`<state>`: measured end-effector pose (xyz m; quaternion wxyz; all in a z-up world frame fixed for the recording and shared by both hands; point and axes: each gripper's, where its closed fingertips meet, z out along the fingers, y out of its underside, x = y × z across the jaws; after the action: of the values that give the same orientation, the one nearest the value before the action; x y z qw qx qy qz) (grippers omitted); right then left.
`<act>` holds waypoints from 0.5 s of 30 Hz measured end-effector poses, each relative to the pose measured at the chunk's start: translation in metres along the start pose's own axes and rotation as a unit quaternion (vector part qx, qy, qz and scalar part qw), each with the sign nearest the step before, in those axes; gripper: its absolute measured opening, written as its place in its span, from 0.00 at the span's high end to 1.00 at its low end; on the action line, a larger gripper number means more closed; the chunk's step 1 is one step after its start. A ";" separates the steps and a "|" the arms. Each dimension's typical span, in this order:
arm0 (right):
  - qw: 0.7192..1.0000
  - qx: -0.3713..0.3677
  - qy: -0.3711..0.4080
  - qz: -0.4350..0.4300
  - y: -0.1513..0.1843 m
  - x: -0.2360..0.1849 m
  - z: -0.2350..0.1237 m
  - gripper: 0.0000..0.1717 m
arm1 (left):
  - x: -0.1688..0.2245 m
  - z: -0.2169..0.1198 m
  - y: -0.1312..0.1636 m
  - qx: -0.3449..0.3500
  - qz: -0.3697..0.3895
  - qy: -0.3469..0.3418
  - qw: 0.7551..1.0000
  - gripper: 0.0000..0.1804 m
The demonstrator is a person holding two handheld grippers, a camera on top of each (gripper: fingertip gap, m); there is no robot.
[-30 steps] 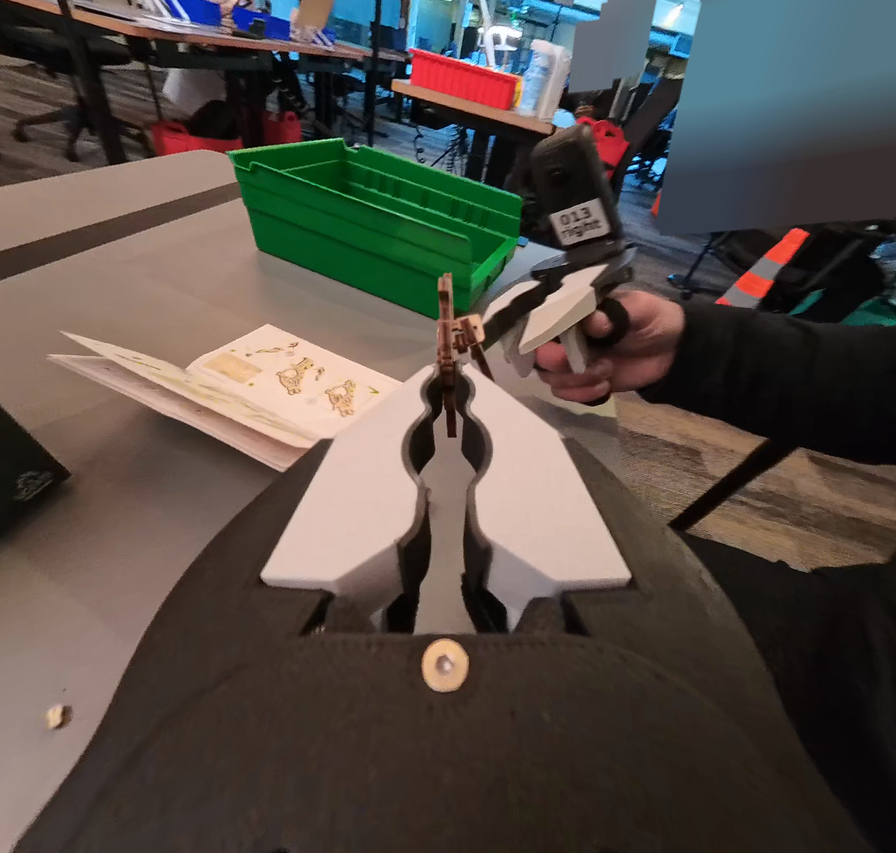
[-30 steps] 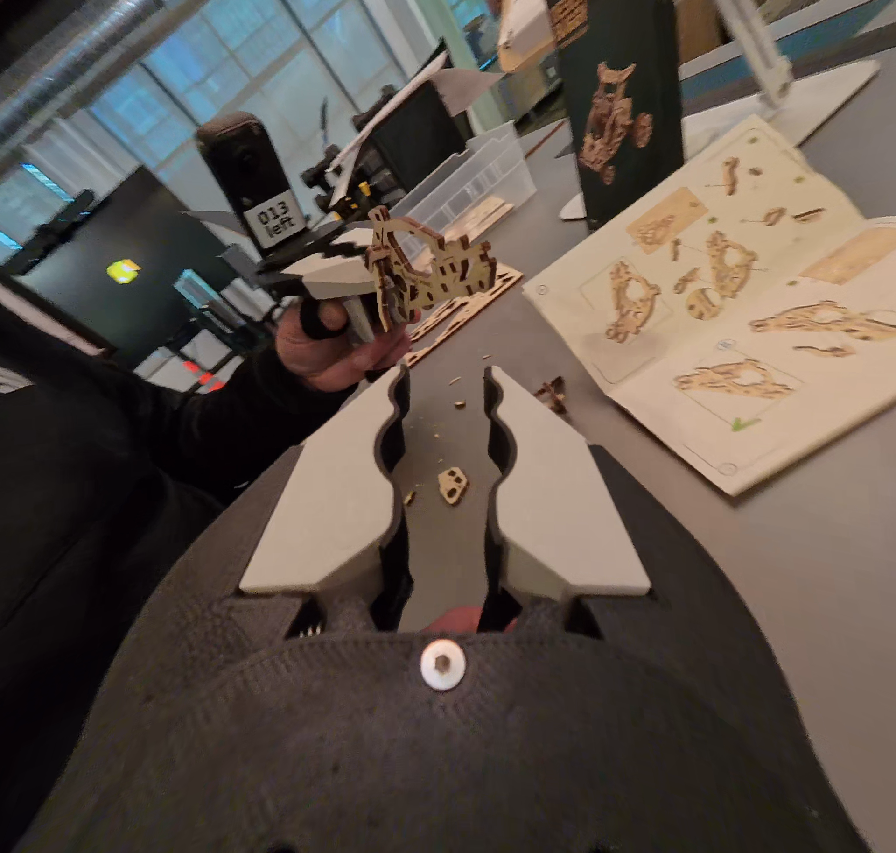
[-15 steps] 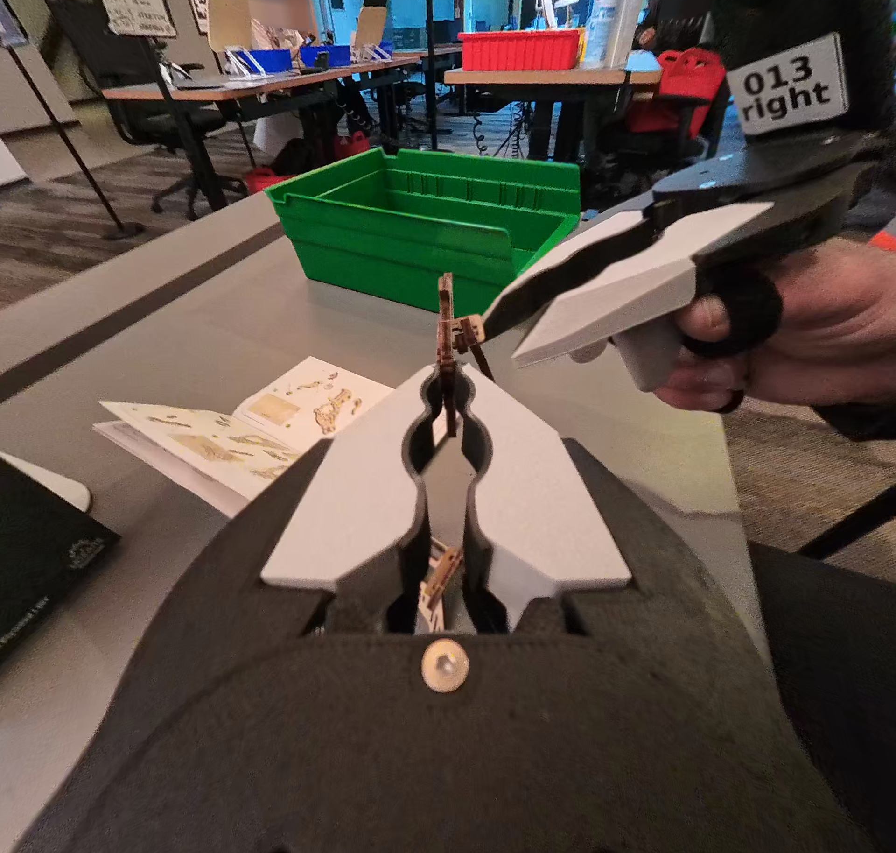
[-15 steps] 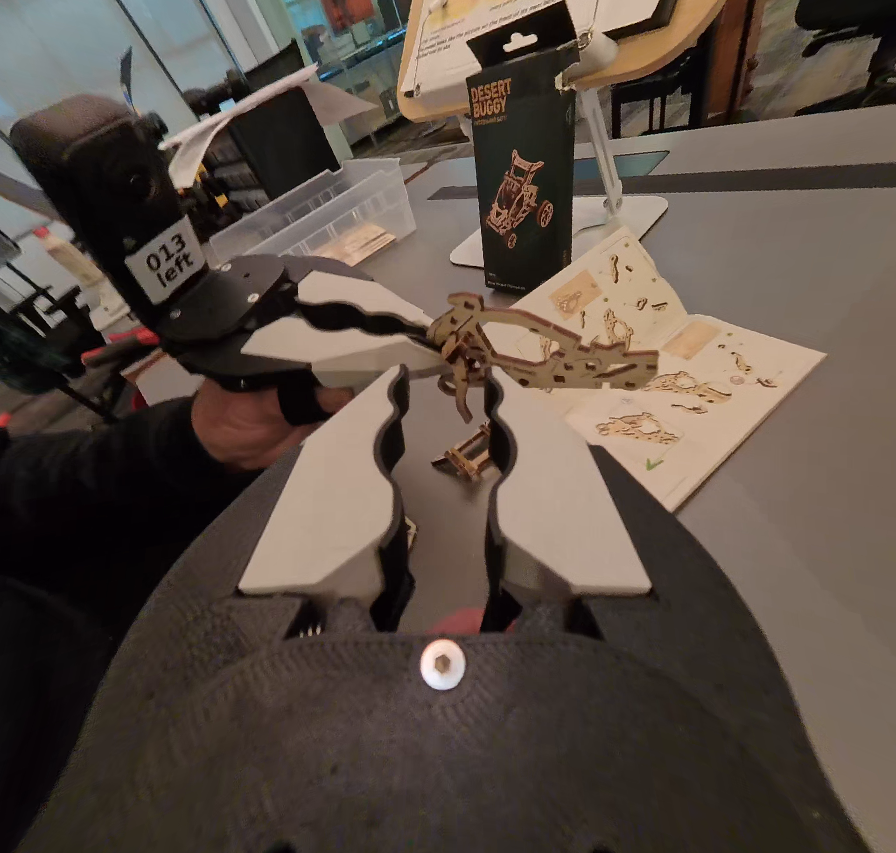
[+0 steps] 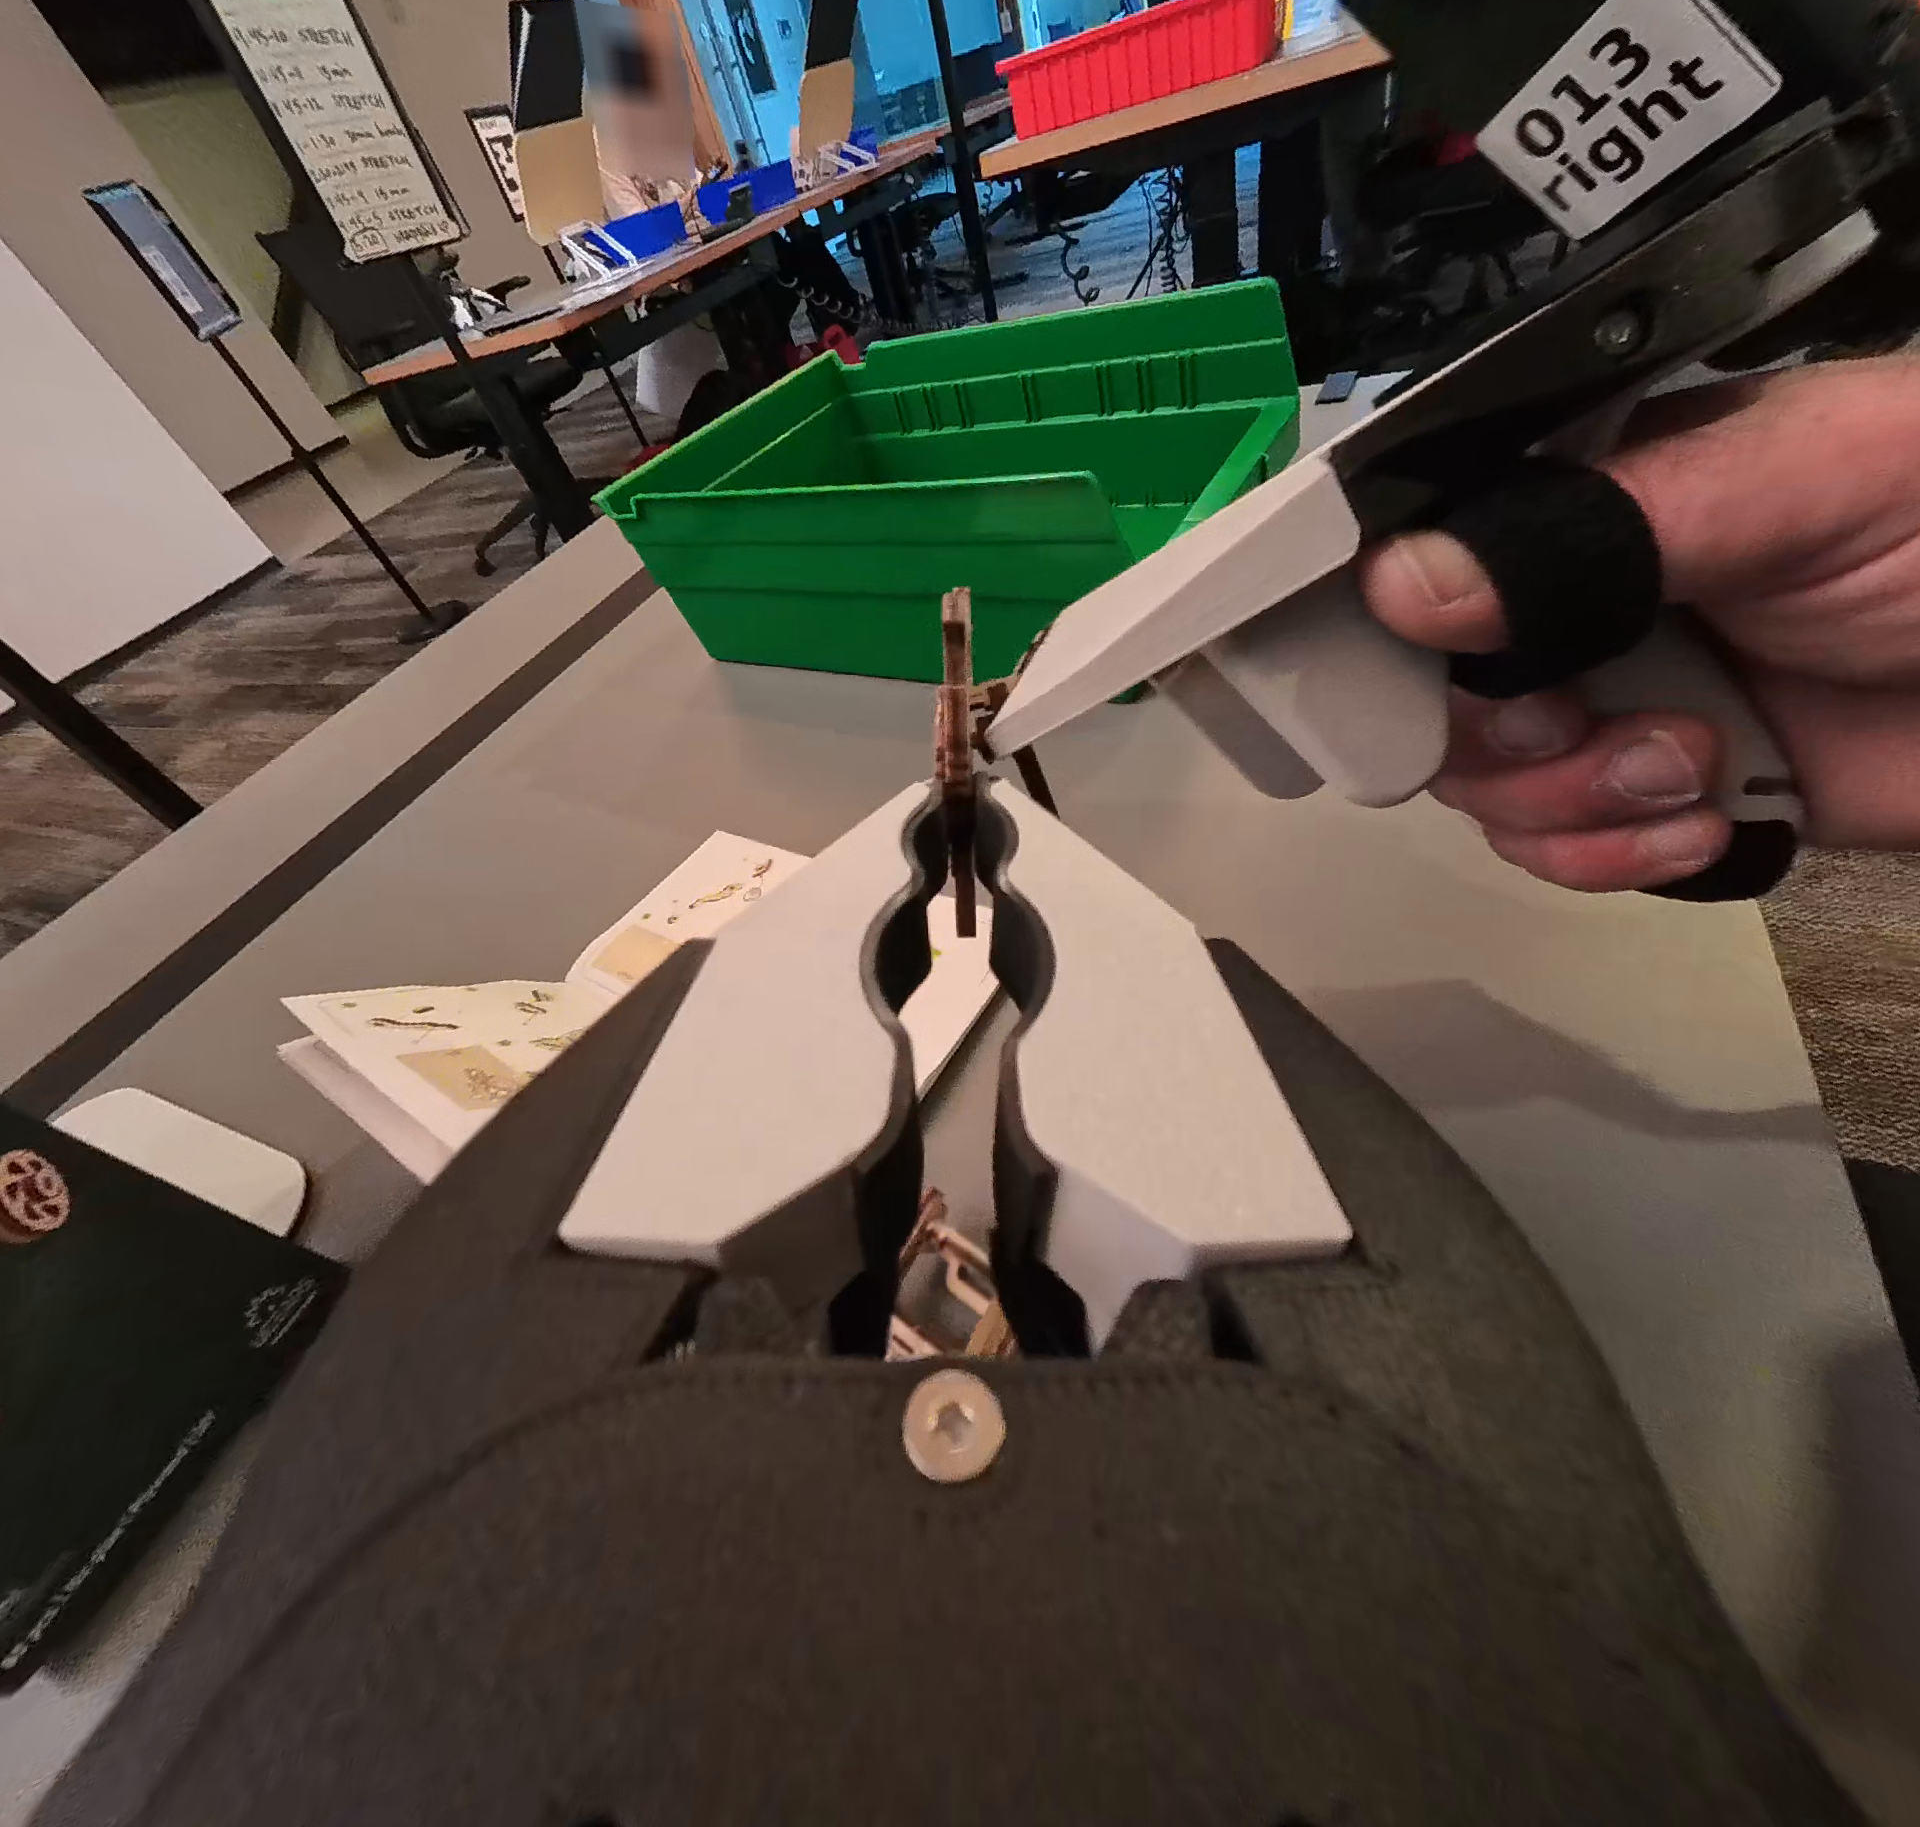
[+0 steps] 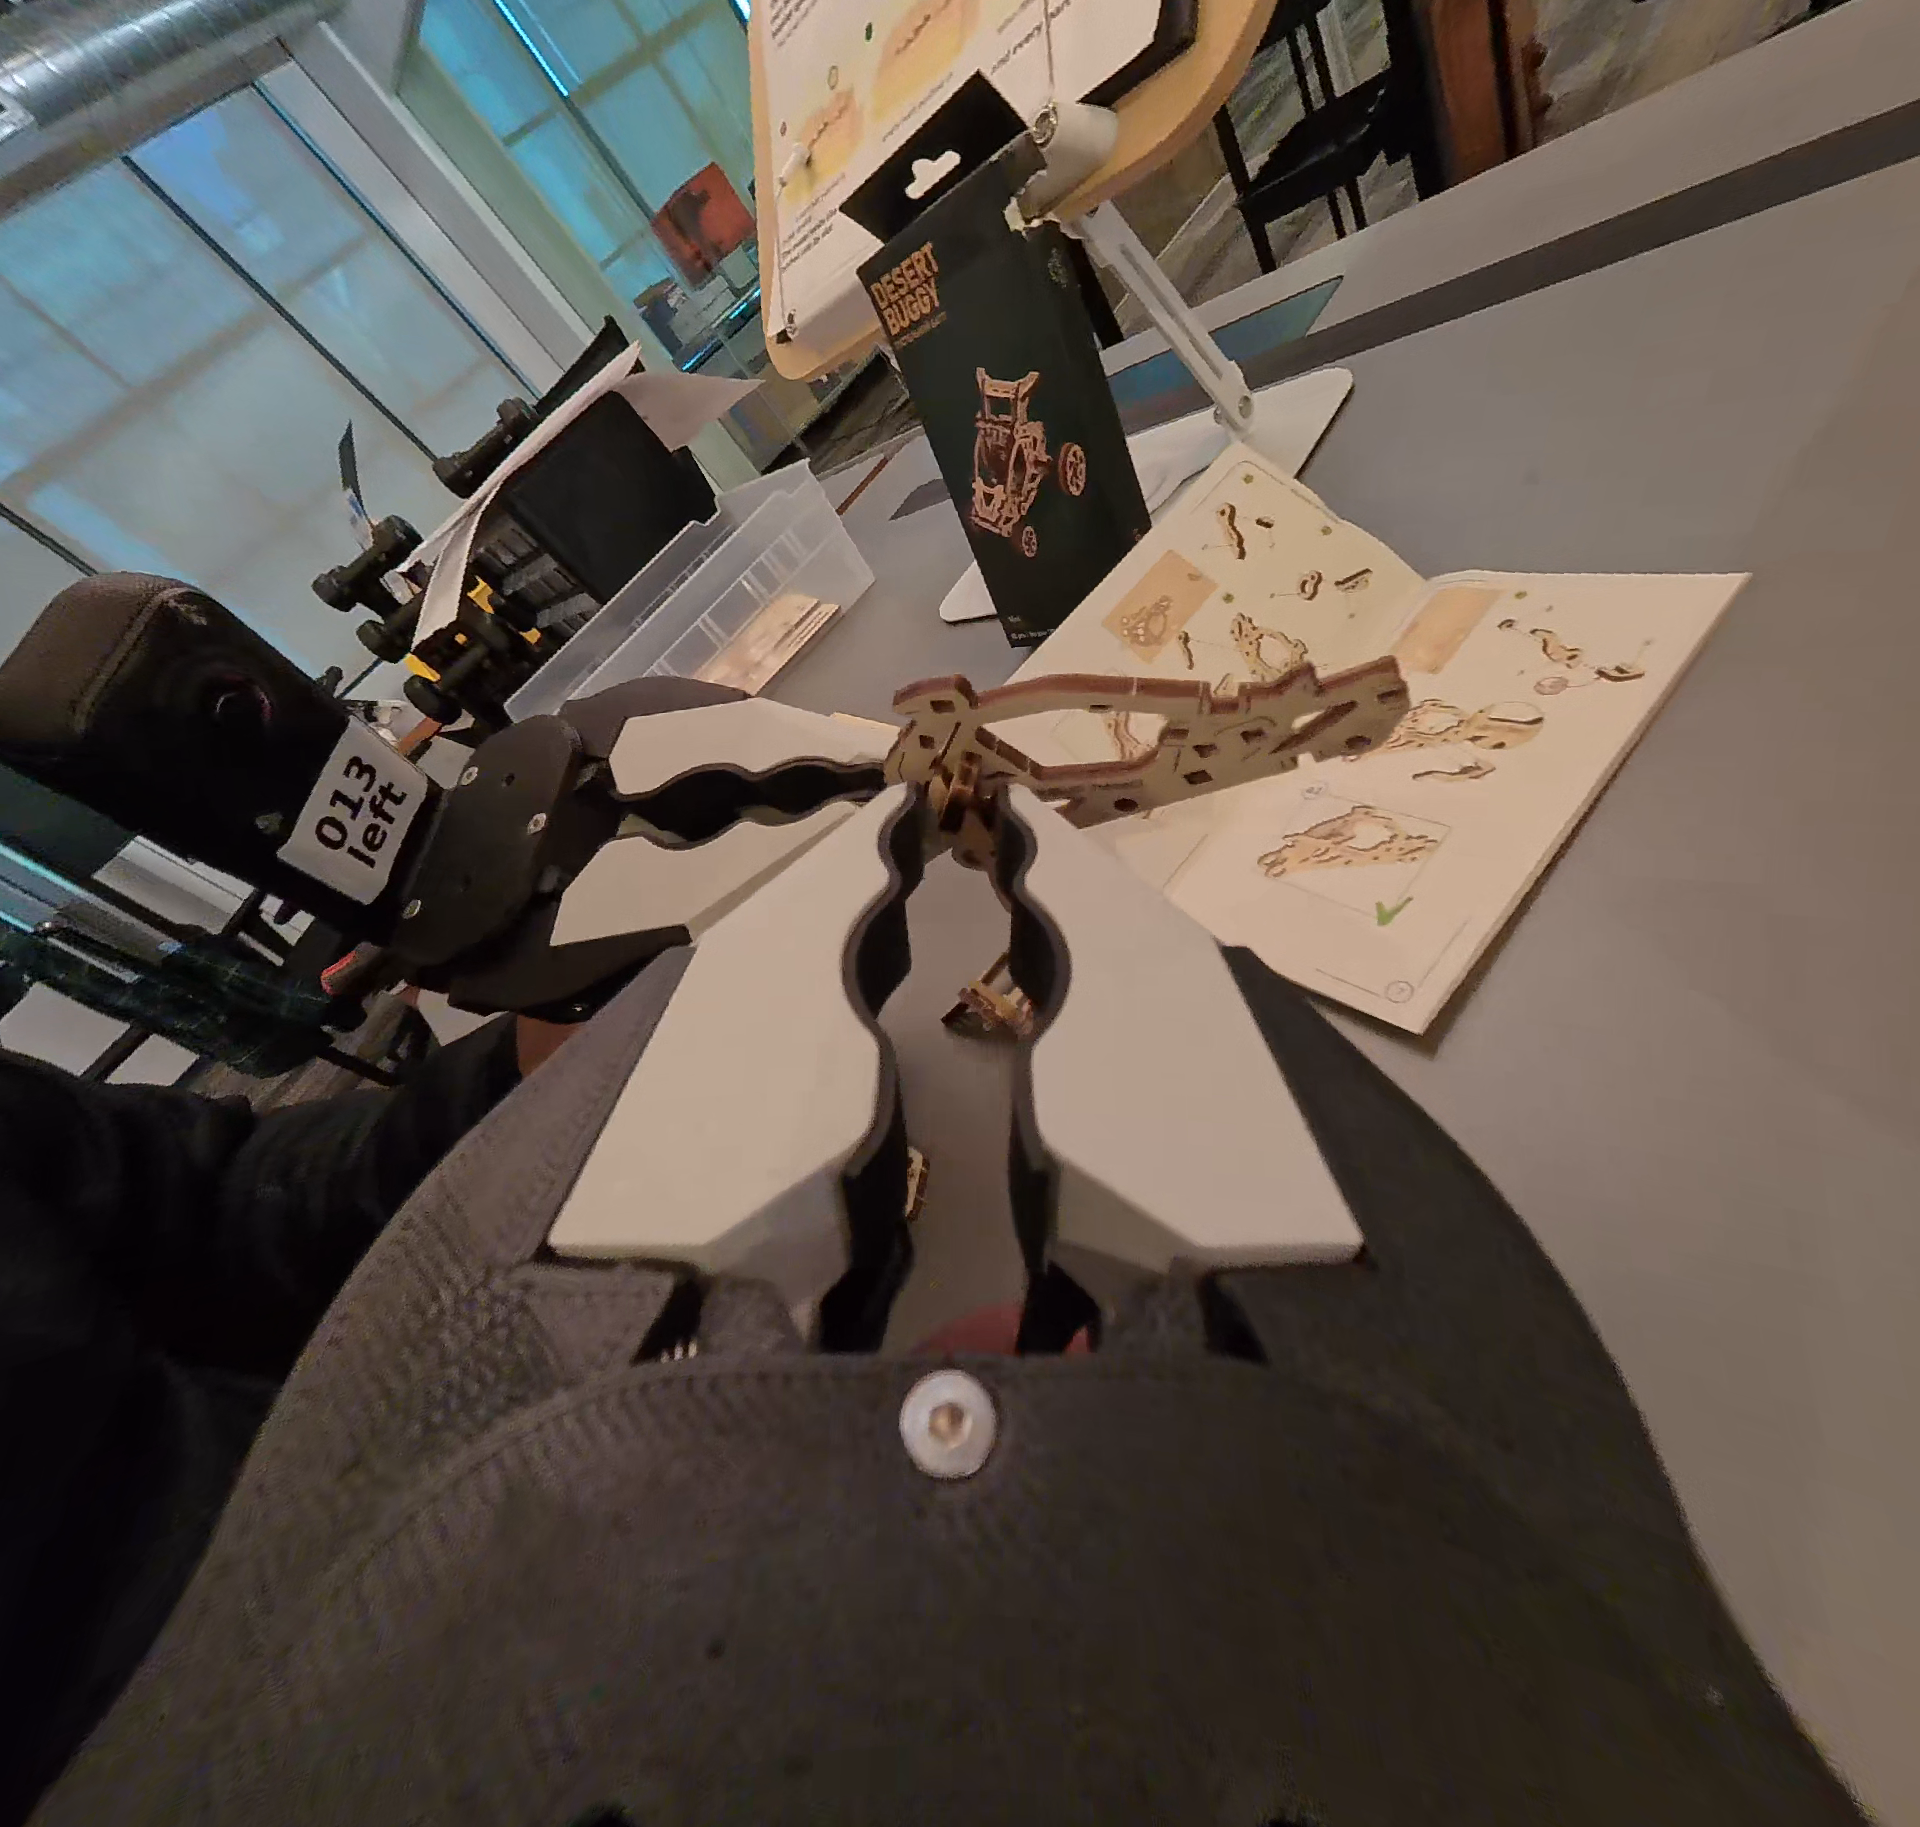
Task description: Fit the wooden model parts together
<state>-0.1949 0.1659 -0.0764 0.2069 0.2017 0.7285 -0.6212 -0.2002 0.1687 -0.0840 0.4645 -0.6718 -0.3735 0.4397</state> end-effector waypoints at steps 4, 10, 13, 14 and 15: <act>1.000 -0.001 0.014 -0.005 -0.001 0.005 -0.002 0.92 | 0.000 0.005 0.000 0.005 -0.009 0.001 1.000 0.99; 1.000 -0.001 0.030 -0.001 0.000 0.011 -0.006 0.89 | -0.002 0.011 0.000 0.008 -0.009 0.002 1.000 0.99; 0.999 0.001 0.032 -0.001 -0.001 0.011 -0.006 0.92 | 0.002 0.013 0.001 0.007 0.000 0.004 1.000 0.99; 0.999 0.001 0.035 -0.001 -0.002 0.012 -0.006 0.94 | 0.003 0.014 0.001 0.006 0.007 0.003 1.000 0.99; 0.999 0.002 0.037 0.000 -0.002 0.013 -0.006 0.94 | 0.003 0.014 0.001 0.005 0.015 -0.001 1.000 0.99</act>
<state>-0.2072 0.1722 -0.0811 0.1794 0.2244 0.7346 -0.6147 -0.2126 0.1751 -0.0881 0.4609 -0.6749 -0.3616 0.4487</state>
